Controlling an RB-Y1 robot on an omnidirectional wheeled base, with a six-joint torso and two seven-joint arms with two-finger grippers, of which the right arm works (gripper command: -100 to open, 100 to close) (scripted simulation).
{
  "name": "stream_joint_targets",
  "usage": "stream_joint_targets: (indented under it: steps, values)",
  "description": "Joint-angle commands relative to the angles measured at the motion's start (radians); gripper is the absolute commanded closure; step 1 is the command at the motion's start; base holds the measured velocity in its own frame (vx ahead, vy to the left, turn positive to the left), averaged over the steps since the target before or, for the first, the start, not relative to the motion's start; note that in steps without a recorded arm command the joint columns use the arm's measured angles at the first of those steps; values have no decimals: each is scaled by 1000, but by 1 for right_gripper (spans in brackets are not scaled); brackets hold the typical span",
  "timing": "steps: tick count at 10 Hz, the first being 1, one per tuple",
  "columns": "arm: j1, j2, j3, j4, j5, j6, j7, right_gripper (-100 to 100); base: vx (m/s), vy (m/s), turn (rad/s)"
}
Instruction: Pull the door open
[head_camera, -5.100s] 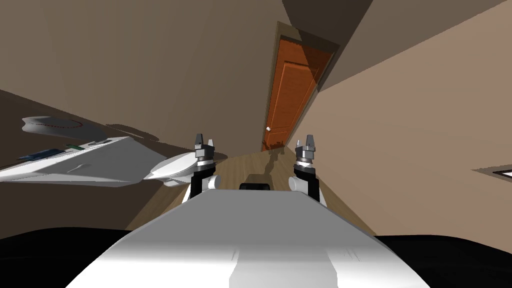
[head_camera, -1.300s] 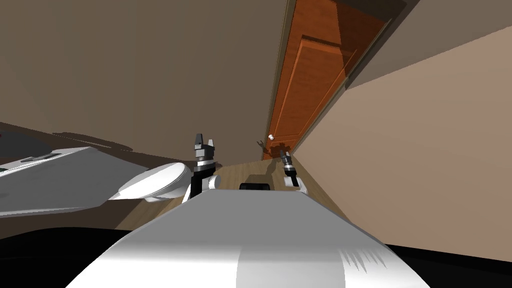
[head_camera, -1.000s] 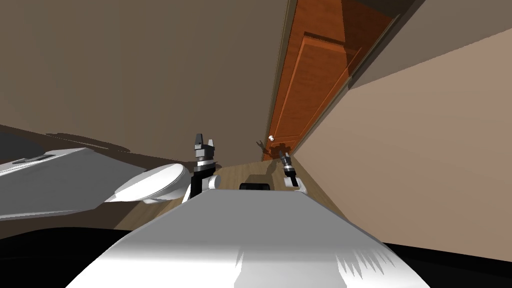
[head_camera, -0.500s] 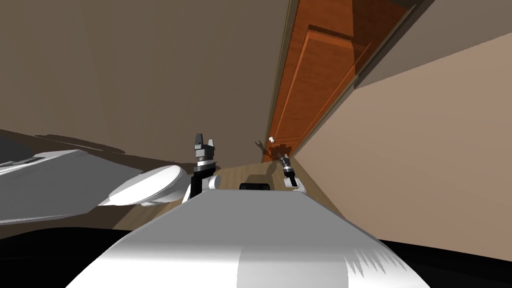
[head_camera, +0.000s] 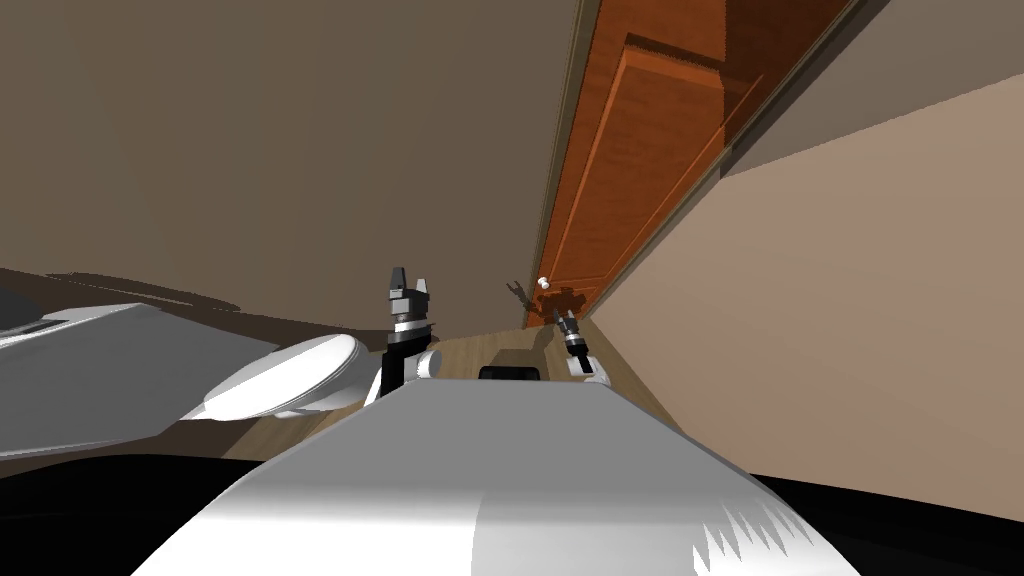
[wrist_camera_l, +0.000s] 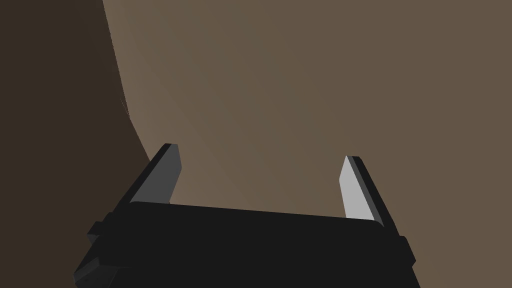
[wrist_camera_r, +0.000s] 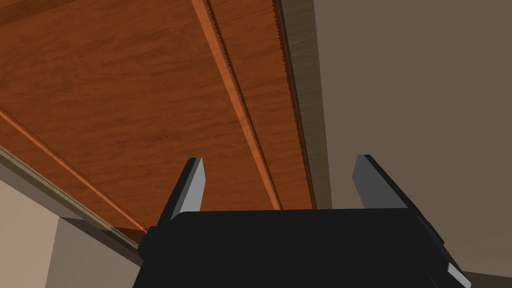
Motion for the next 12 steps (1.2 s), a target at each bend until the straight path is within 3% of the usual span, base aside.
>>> stream_joint_targets:
  steps: [1,12]
  values:
    - [-17,-5,-5,44,11,-14,21,-100,106,-31,18]
    - [-100,-19,-28,277,82,-85,153,-100,89,-26,16]
